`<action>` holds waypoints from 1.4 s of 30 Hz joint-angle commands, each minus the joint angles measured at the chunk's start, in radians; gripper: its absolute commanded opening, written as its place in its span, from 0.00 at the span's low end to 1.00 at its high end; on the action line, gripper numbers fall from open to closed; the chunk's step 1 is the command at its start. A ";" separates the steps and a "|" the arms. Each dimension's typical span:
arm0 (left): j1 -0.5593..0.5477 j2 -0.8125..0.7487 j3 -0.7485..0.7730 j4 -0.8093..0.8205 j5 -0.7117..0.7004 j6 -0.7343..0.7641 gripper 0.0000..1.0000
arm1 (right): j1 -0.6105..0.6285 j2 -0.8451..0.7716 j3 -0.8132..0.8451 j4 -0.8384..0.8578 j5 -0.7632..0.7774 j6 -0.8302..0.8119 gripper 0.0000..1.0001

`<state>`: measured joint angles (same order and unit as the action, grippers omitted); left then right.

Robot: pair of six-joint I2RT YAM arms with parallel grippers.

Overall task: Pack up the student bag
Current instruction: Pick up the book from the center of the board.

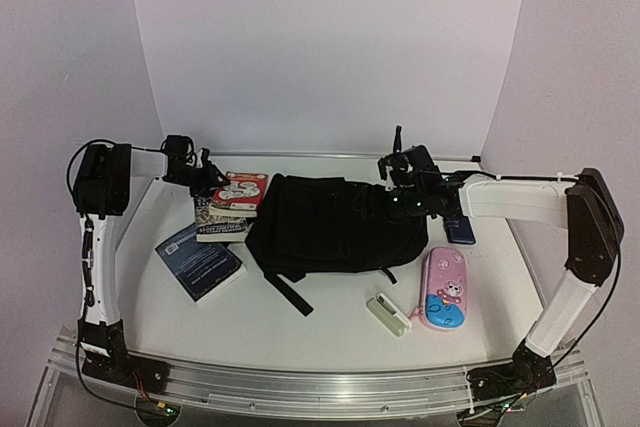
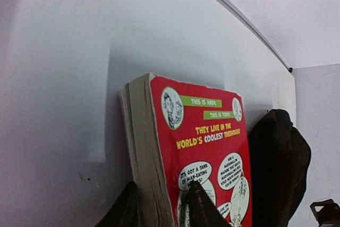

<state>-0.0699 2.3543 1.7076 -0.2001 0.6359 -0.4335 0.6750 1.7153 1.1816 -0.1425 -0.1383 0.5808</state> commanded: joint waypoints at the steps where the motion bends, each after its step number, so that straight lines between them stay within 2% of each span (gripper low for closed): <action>1: -0.007 0.005 -0.020 0.006 0.078 -0.026 0.20 | 0.008 -0.015 -0.007 0.020 0.022 0.009 0.71; 4: -0.007 -0.045 -0.068 0.055 0.102 -0.047 0.05 | 0.008 -0.017 -0.007 0.020 0.024 0.009 0.71; 6: -0.006 -0.083 -0.104 0.097 0.129 -0.073 0.01 | 0.008 -0.018 -0.005 0.020 0.026 0.011 0.71; 12: 0.006 -0.238 -0.230 0.268 0.178 -0.164 0.00 | 0.008 -0.022 -0.010 0.020 0.032 0.017 0.71; 17: 0.025 -0.409 -0.373 0.388 0.167 -0.224 0.00 | 0.008 -0.035 -0.011 0.020 0.035 0.017 0.71; 22: 0.025 -0.595 -0.475 0.324 0.048 -0.115 0.00 | 0.008 -0.063 -0.001 0.034 0.013 -0.017 0.71; 29: 0.024 -0.810 -0.565 0.260 0.093 0.004 0.00 | 0.009 -0.114 0.049 0.035 -0.032 -0.133 0.77; 32: 0.003 -0.864 -0.529 0.142 0.116 0.081 0.00 | 0.009 -0.139 0.078 0.030 -0.086 -0.197 0.82; 38: -0.144 -0.899 -0.492 0.019 0.193 0.185 0.00 | 0.009 -0.164 0.151 -0.036 -0.238 -0.317 0.97; 42: -0.265 -0.896 -0.468 -0.023 0.270 0.247 0.00 | 0.009 -0.160 0.211 -0.111 -0.325 -0.375 0.98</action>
<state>-0.2351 1.5002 1.1646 -0.1782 0.7715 -0.2813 0.6796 1.5893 1.3178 -0.1792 -0.3391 0.3083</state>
